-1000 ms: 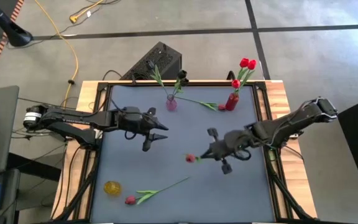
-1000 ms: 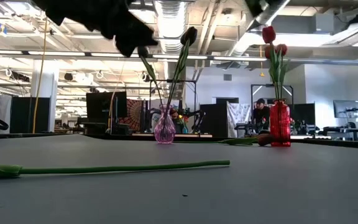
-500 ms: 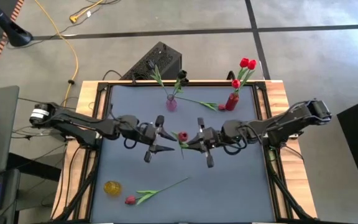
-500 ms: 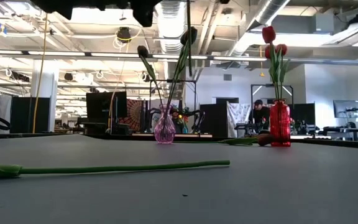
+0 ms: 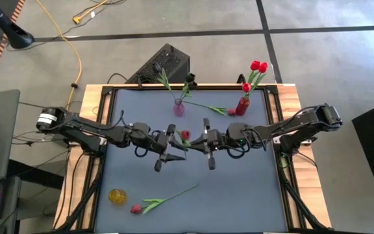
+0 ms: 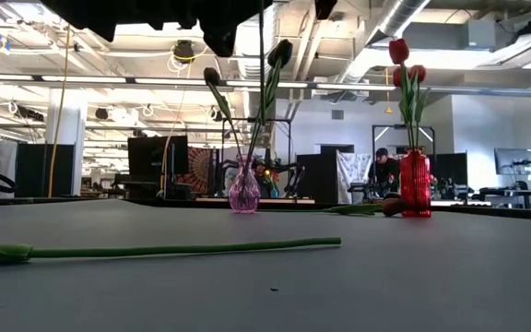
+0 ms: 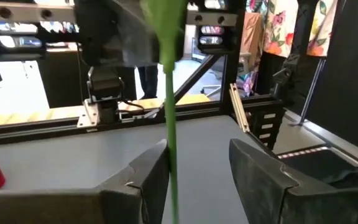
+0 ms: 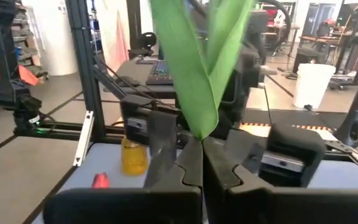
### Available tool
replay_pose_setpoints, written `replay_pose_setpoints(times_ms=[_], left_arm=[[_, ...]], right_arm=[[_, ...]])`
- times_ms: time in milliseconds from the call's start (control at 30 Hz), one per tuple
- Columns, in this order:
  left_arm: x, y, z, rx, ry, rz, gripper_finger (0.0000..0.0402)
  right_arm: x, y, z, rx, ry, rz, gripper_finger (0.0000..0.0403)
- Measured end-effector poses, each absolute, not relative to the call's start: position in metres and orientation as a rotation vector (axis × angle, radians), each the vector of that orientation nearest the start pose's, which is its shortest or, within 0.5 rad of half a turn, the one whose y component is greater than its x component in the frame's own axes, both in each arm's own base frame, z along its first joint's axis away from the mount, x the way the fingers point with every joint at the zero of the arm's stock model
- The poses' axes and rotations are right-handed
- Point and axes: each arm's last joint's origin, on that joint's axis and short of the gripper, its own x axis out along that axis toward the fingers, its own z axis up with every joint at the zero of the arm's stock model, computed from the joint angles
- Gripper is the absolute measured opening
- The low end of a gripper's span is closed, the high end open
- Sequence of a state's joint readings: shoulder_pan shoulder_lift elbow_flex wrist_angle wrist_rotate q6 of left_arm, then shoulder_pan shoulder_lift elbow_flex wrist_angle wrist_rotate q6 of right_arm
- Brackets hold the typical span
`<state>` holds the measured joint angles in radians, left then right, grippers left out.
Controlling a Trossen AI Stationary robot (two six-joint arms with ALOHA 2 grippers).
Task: Sort flowers into vase by color
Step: Put the middle dark red flower into the yellow vase
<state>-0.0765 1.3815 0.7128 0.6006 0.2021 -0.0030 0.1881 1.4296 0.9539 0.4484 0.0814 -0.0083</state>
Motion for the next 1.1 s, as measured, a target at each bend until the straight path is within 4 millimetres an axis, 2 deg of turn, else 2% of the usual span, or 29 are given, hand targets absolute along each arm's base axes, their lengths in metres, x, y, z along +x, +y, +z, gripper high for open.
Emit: replay_pose_setpoints(times_ms=[333,633,800,933,1100], left_arm=[[0.294,-0.028,0.252,0.002,0.064,-0.277,0.0108],[0.295,-0.023,0.252,0.000,0.064,-0.248,0.0008],[0.294,-0.021,0.253,-0.007,0.063,-0.240,0.0002],[0.288,-0.021,0.261,-0.010,0.048,-0.254,0.0001],[0.267,-0.020,0.284,-0.010,0.024,-0.261,0.0000]], right_arm=[[0.320,0.054,0.302,-0.014,0.038,0.093,0.0023],[0.320,0.054,0.301,-0.016,0.050,0.094,0.0049],[0.319,0.057,0.302,-0.014,0.046,0.116,0.0065],[0.317,0.058,0.305,-0.003,0.036,0.159,0.0105],[0.316,0.058,0.304,0.013,0.057,0.163,0.0193]])
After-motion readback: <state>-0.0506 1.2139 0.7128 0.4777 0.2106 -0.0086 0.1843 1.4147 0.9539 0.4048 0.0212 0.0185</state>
